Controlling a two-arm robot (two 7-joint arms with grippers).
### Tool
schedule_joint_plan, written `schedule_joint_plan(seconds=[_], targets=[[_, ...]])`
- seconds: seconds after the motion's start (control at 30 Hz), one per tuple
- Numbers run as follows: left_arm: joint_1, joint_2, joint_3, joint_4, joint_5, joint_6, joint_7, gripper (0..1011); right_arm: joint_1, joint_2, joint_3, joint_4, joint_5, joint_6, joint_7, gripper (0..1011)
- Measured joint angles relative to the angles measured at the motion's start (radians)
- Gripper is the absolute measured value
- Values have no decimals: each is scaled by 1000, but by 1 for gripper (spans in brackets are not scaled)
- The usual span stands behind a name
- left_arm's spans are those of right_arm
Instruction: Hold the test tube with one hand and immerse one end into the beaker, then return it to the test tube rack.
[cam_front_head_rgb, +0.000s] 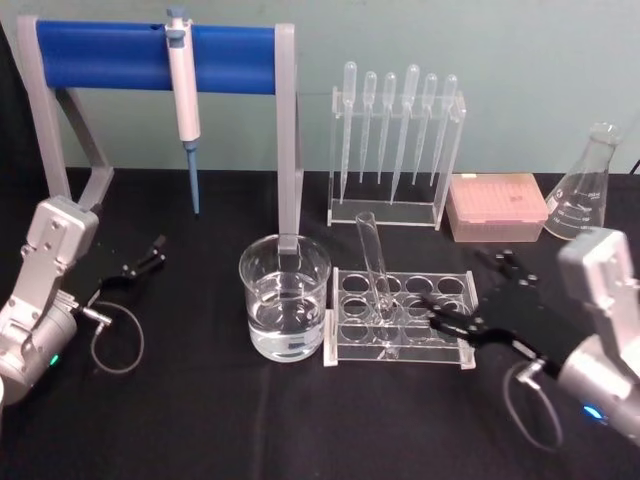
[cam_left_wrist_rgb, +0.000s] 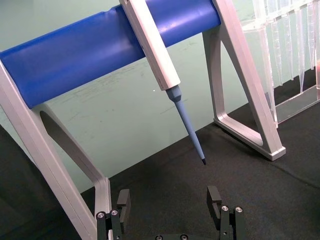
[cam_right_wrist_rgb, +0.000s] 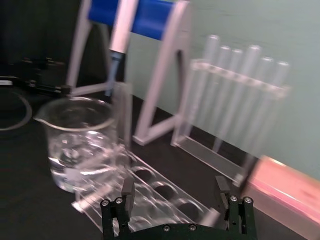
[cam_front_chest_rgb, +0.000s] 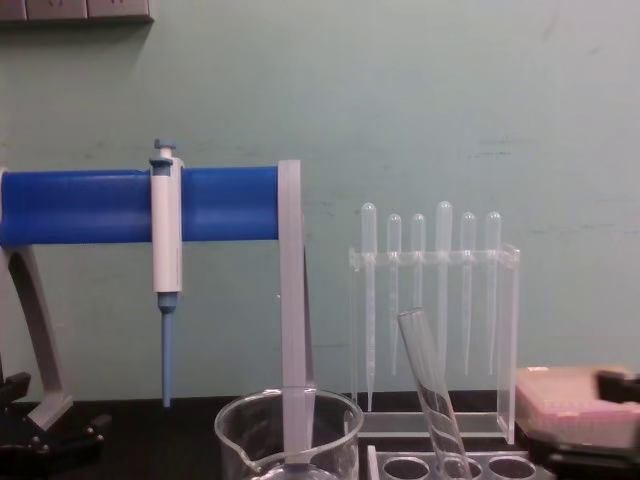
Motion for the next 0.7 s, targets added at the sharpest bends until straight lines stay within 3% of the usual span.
schedule_joint_plan(seconds=[0.07,0.1,0.33,0.7], targets=[[0,0,0,0,0,0,0,1000,29,-17,-15,16,-2,9,26,1002],[0,0,0,0,0,0,0,1000,70,-43,-35,44,-8,21,60,1002],[0,0,0,0,0,0,0,1000,168,-118,-72,119,-8,50,144,1002],[0,0,0,0,0,0,0,1000,255,-176,-97,174,-17,105,234,1002]])
